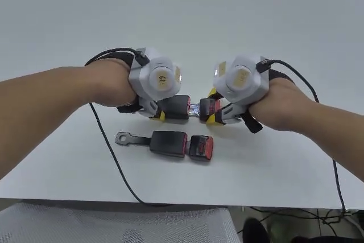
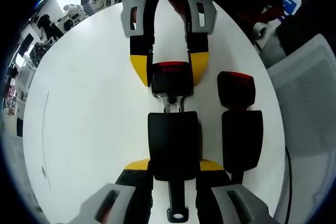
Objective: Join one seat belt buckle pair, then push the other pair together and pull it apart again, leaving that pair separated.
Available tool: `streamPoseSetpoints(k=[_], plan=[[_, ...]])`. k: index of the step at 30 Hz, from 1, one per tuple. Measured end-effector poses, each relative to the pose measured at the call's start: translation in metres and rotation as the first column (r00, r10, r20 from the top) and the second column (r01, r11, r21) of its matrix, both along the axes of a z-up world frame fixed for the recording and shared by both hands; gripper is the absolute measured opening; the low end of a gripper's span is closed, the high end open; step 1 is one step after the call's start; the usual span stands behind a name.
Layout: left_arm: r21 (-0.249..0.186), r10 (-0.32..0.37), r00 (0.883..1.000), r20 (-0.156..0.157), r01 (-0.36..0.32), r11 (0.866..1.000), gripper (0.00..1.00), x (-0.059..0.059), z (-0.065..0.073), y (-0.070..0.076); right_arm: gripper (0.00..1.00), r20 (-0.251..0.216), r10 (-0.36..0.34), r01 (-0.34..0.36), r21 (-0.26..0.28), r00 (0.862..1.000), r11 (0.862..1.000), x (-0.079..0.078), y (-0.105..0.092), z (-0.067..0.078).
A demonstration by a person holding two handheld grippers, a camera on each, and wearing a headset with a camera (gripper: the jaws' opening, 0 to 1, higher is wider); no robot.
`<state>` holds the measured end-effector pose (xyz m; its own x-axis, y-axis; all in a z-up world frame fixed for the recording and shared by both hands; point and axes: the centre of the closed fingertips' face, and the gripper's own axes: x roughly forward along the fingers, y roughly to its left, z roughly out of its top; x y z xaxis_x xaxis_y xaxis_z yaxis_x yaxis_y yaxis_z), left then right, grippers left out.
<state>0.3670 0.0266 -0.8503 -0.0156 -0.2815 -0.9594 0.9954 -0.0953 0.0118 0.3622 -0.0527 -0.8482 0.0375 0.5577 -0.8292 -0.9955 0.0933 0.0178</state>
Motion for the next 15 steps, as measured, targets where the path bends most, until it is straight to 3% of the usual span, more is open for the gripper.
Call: streamPoseSetpoints(k=[5, 8, 15], plan=[[0.009, 0.004, 1.000, 0.000, -0.004, 1.000, 0.31, 0.000, 0.000, 0.000, 0.34, 0.006, 0.006, -0.007, 0.002, 1.000, 1.000, -0.001, -0.004, 0.000], [0.016, 0.002, 1.000, -0.001, -0.002, 1.000, 0.32, 0.000, 0.000, 0.000, 0.34, 0.005, -0.003, 0.003, -0.002, 1.000, 1.000, -0.001, -0.017, -0.001], [0.019, 0.018, 1.000, 0.003, -0.018, 1.000, 0.32, 0.001, -0.001, 0.000, 0.34, 0.000, -0.044, 0.044, -0.023, 0.999, 0.999, -0.006, -0.066, -0.001]])
